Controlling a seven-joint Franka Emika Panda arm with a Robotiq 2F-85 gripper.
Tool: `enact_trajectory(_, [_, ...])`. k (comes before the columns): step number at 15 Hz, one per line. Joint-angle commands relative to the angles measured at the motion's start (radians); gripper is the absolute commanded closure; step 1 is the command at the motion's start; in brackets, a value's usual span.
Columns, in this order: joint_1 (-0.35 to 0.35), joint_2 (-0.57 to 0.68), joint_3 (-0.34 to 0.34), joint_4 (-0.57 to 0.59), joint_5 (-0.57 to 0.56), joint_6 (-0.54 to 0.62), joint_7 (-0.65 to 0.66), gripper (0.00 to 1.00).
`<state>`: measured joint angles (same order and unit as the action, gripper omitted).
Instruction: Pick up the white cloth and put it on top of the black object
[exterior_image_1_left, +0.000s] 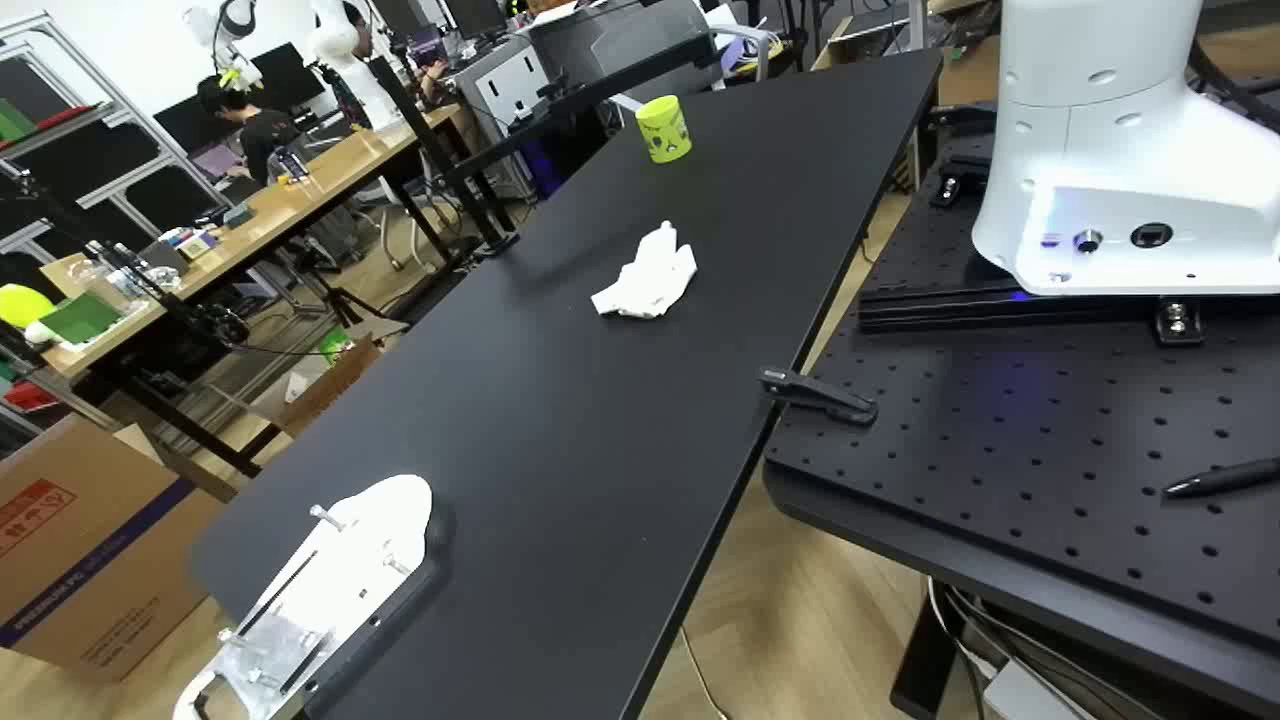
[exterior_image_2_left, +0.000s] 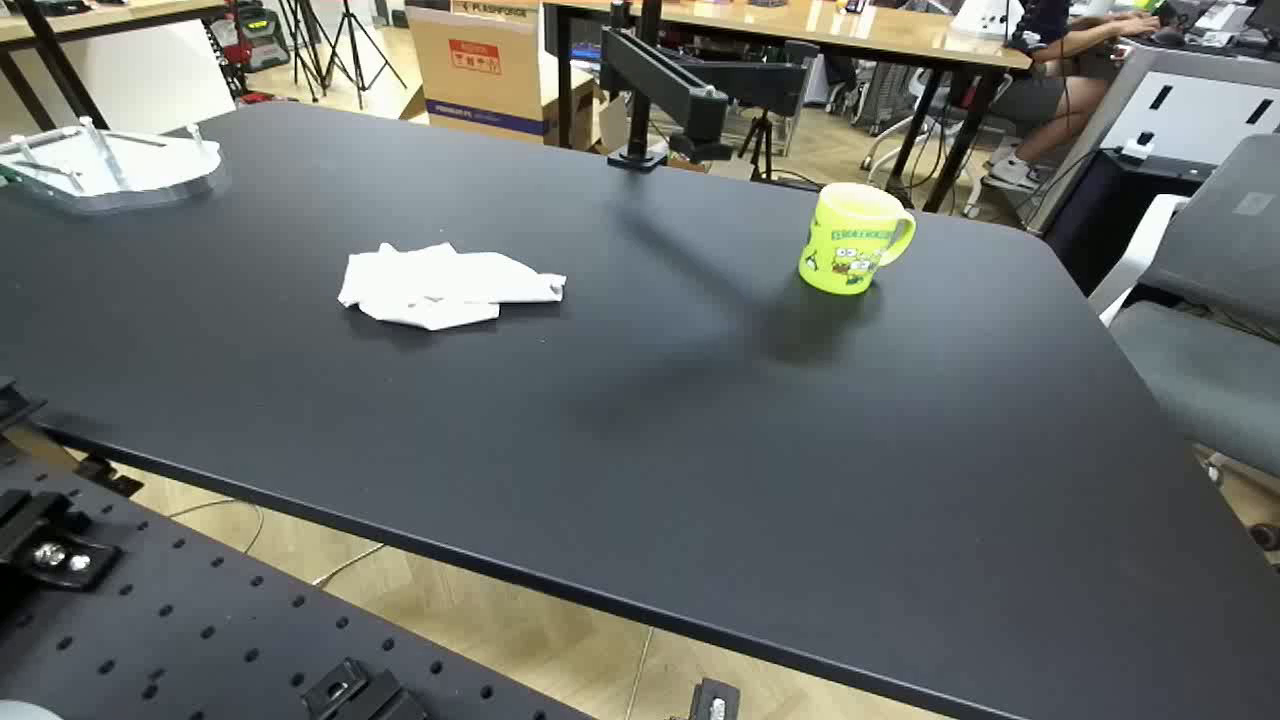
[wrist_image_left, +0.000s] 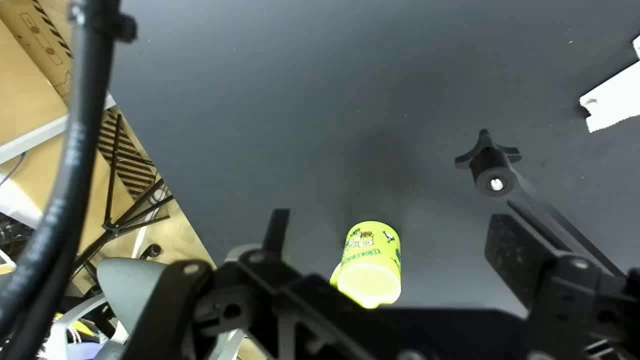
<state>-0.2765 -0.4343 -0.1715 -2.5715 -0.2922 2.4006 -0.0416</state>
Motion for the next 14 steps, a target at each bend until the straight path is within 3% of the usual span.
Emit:
enact_trajectory(1, [0.001, 0.0, 0.0, 0.002, 0.001, -0.003, -0.001, 0.0])
enact_trajectory(11, [0.001, 0.0, 0.0, 0.002, 0.001, -0.003, -0.001, 0.0])
enact_trajectory(14, [0.011, 0.012, 0.047, -0.03, -0.034, 0.044, 0.041, 0.0])
